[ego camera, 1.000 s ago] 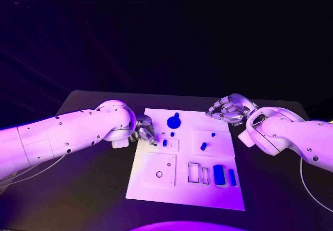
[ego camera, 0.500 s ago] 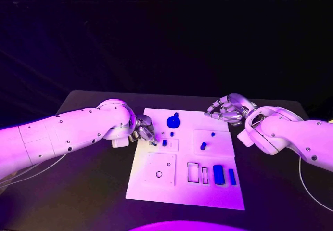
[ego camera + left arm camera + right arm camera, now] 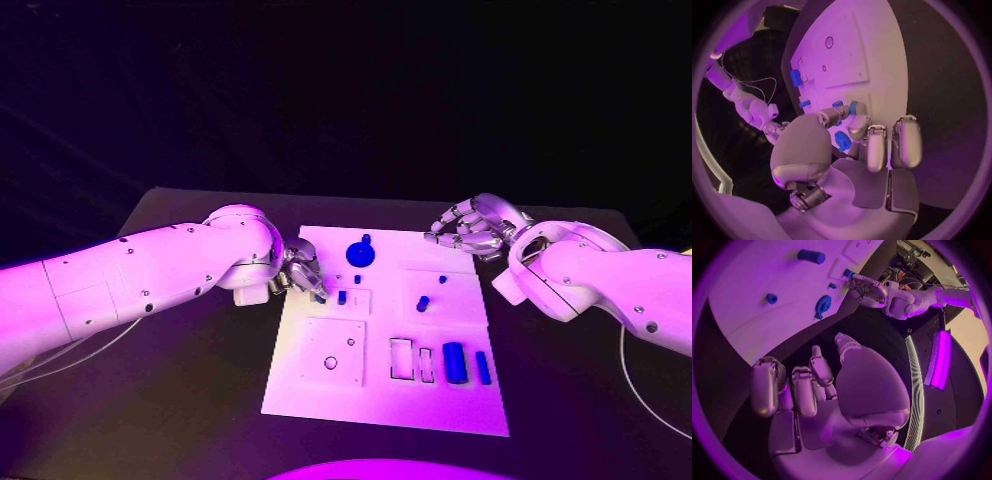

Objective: Assemble the parts on the task board

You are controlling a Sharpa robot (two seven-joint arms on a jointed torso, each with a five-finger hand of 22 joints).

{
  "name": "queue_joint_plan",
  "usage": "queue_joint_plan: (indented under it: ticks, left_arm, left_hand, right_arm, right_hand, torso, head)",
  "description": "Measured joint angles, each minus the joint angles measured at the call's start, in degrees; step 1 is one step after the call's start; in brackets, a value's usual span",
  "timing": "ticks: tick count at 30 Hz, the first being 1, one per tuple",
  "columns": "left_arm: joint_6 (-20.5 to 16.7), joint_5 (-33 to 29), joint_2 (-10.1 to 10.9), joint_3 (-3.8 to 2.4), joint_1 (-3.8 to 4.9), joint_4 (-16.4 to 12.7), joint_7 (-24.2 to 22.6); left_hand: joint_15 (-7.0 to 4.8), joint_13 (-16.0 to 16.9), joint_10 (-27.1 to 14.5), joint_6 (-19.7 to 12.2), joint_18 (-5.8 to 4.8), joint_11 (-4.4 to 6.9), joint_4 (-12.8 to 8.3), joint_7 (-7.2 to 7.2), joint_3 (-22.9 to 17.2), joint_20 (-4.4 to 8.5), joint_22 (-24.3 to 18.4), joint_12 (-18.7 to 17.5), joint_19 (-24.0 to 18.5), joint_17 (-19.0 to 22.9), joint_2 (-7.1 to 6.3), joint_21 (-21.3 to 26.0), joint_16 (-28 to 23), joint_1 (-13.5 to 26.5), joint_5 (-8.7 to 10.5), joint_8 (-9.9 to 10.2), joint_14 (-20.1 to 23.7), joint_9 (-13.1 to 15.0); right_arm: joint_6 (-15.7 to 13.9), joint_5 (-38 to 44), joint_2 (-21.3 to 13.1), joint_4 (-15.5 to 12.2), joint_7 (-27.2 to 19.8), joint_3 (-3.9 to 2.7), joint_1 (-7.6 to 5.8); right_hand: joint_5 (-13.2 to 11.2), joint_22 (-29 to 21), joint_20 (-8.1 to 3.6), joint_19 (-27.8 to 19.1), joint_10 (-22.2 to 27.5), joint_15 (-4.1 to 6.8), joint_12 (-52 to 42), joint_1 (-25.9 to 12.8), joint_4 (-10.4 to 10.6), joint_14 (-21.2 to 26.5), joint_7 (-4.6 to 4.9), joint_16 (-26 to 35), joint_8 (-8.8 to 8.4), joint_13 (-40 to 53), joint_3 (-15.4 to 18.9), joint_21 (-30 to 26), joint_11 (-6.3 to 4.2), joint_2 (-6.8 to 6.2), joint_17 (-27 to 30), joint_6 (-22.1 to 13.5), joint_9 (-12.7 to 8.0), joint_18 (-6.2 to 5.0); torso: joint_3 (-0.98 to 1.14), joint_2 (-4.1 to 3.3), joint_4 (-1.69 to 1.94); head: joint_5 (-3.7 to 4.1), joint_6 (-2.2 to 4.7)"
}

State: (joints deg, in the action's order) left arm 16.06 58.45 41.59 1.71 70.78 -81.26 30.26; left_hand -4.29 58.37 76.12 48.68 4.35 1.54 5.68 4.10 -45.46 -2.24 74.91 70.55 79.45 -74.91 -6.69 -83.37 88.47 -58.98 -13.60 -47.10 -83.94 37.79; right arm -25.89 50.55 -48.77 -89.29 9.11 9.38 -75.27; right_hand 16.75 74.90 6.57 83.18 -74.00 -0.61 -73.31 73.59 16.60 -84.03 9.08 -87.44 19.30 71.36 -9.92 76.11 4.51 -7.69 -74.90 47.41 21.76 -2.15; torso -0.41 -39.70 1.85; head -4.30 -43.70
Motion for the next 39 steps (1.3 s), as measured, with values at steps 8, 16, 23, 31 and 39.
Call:
queue_joint_plan:
  ticks: [8, 16, 23, 31, 39]
  left_arm:
    - [0.11, 0.31, -0.28, 0.00, 0.03, 0.25, 0.03]
    - [0.20, 0.52, -0.45, -0.01, 0.04, 0.43, 0.07]
    - [0.19, 0.86, -0.74, 0.01, 0.03, 0.75, 0.10]
    - [0.21, 1.40, -0.98, 0.02, 0.01, 0.93, 0.11]
    - [0.35, 1.69, -1.06, 0.04, 0.00, 1.02, 0.13]
  left_hand:
    - [0.00, 0.12, 0.00, 0.21, 0.00, -0.01, 0.17, -0.02, -0.17, 0.00, -0.01, 0.02, 0.00, 0.00, 0.21, 0.00, 0.00, 0.21, 0.12, -0.07, 0.00, -0.01]
    - [0.00, 0.28, 0.29, 0.58, 0.00, 0.09, -0.01, -0.16, 0.01, 0.13, 0.04, 0.18, 0.12, 0.00, 0.73, 0.00, 0.22, 1.21, 0.33, -0.11, 0.00, -0.32]
    - [0.00, 0.31, 0.30, 1.54, 0.00, 0.09, -0.50, -0.75, 0.49, 0.20, 0.04, 0.18, 0.20, 0.00, 1.11, 0.00, 0.21, 2.33, 0.60, -0.04, 0.00, -0.48]
    - [0.00, 0.40, 0.31, 2.36, 0.00, 0.09, -0.96, -1.18, 0.95, 0.20, 0.03, 0.18, 0.19, 0.00, 0.62, 0.00, 0.43, 2.81, 0.64, 0.11, 0.00, -0.64]
    - [-0.13, 0.39, 0.31, 2.68, 0.00, 0.08, -1.00, -1.47, 1.86, 0.19, 0.03, 0.18, 0.19, 0.00, 0.21, 0.00, 0.43, 3.23, 0.64, 0.12, -0.13, -0.80]
  right_arm:
    - [0.00, 0.00, 0.00, 0.02, 0.01, 0.00, 0.00]
    - [0.00, -0.01, 0.02, 0.05, 0.02, 0.00, 0.02]
    - [0.00, -0.01, 0.02, 0.06, 0.02, 0.00, 0.02]
    - [0.02, -0.01, -0.03, 0.07, 0.03, 0.00, 0.02]
    - [0.04, -0.01, -0.05, 0.05, 0.04, 0.00, 0.02]
  right_hand:
    - [0.00, 0.05, 0.00, 0.00, 0.00, 0.00, 0.00, 0.00, 0.00, 0.00, 0.00, 0.00, 0.00, 0.00, 0.00, 0.00, 0.00, 0.00, -0.03, 0.00, 0.00, 0.00]
    - [0.00, 0.04, 0.00, 0.00, 0.00, 0.00, 0.00, 0.00, 0.00, 0.00, 0.00, 0.24, 0.00, 0.00, 0.00, 0.00, 0.00, 0.00, -0.04, 0.00, -0.02, -0.01]
    - [0.00, 0.04, 0.00, 0.00, 0.00, 0.00, 0.00, 0.00, 0.00, 0.00, 0.00, 0.29, -0.01, 0.00, 0.00, 0.00, 0.00, 0.00, -0.04, 0.00, -0.05, 0.00]
    - [0.00, 0.03, 0.00, 0.00, 0.00, 0.00, 0.00, 0.00, 0.00, 0.00, 0.00, 0.32, 0.22, 0.00, 0.00, 0.00, 0.00, 0.00, -0.03, 0.00, -0.05, 0.00]
    - [0.00, 0.02, 0.00, 0.00, 0.00, 0.00, 0.00, 0.00, 0.00, 0.00, 0.00, 0.32, 0.21, 0.00, 0.00, 0.00, 0.00, 0.00, -0.03, 0.00, -0.04, 0.00]
  torso:
    - [-0.03, 0.01, 0.00]
    - [-0.06, 0.00, 0.00]
    - [-0.07, -0.01, 0.00]
    - [-0.07, -0.01, -0.01]
    - [-0.07, 0.03, -0.02]
  head:
    - [0.08, -0.01]
    - [0.21, -0.07]
    - [0.32, -0.10]
    - [0.36, -0.14]
    - [0.42, -0.25]
